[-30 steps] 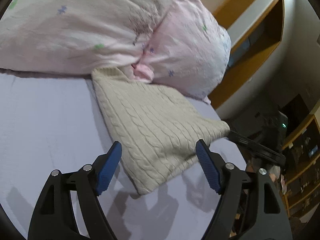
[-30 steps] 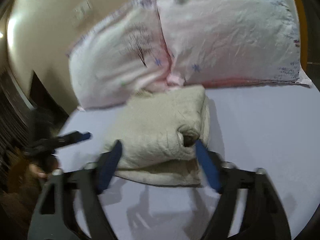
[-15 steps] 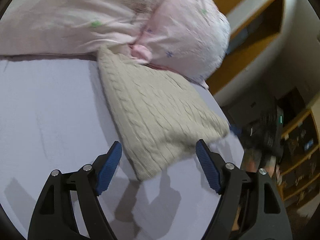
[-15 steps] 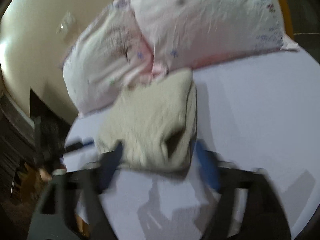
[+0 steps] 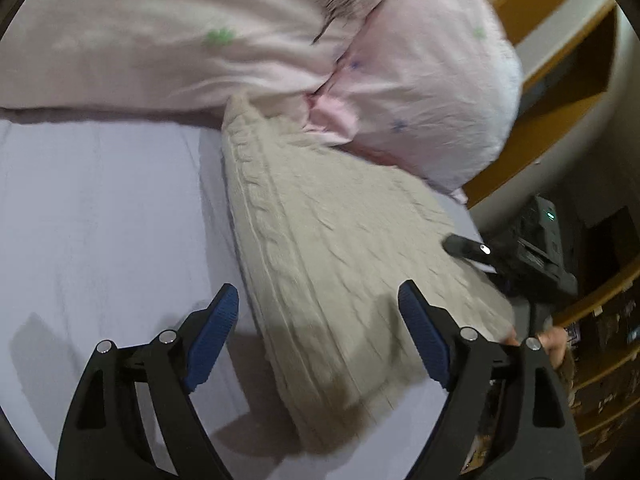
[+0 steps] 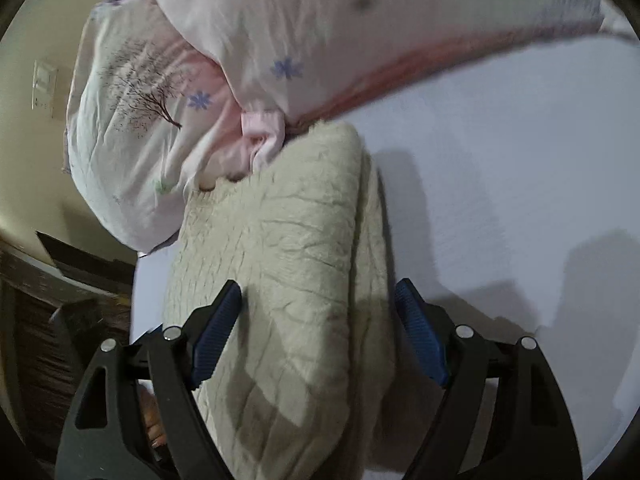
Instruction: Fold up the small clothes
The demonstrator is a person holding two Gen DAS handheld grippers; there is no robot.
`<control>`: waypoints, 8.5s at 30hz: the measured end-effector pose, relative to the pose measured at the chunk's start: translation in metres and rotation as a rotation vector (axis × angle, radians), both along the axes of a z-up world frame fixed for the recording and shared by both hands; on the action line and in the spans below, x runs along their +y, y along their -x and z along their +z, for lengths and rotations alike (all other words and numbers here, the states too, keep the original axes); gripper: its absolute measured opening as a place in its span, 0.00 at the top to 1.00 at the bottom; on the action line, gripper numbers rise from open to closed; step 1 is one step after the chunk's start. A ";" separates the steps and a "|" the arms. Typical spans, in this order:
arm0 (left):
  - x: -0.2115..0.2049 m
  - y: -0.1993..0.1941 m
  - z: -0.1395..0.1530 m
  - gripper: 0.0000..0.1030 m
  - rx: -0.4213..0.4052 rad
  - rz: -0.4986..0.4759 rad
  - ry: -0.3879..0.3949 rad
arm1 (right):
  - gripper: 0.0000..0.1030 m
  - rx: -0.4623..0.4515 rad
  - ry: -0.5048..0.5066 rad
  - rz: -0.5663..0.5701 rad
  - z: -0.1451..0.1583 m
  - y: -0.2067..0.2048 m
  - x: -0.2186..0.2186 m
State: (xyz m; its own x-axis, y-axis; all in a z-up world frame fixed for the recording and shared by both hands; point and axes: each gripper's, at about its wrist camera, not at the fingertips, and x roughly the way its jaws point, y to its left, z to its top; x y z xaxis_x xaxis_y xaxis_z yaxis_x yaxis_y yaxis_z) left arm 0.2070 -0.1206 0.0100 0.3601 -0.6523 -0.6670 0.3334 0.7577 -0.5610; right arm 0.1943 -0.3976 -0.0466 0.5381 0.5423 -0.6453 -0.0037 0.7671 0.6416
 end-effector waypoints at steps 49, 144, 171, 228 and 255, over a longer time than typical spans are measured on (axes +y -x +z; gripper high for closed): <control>0.044 0.143 0.010 0.02 -0.158 0.170 -0.331 | 0.02 -0.239 0.594 -0.020 -0.012 0.155 0.132; 0.022 0.126 -0.013 0.01 -0.020 0.172 -0.633 | 0.02 -0.149 0.715 -0.050 -0.028 0.150 0.149; 0.022 0.125 -0.013 0.01 -0.020 0.173 -0.633 | 0.02 -0.148 0.715 -0.054 -0.028 0.150 0.149; 0.021 0.125 -0.012 0.01 -0.021 0.173 -0.633 | 0.02 -0.144 0.715 -0.062 -0.028 0.151 0.150; 0.022 0.125 -0.012 0.01 -0.023 0.177 -0.632 | 0.02 -0.145 0.715 -0.059 -0.028 0.151 0.150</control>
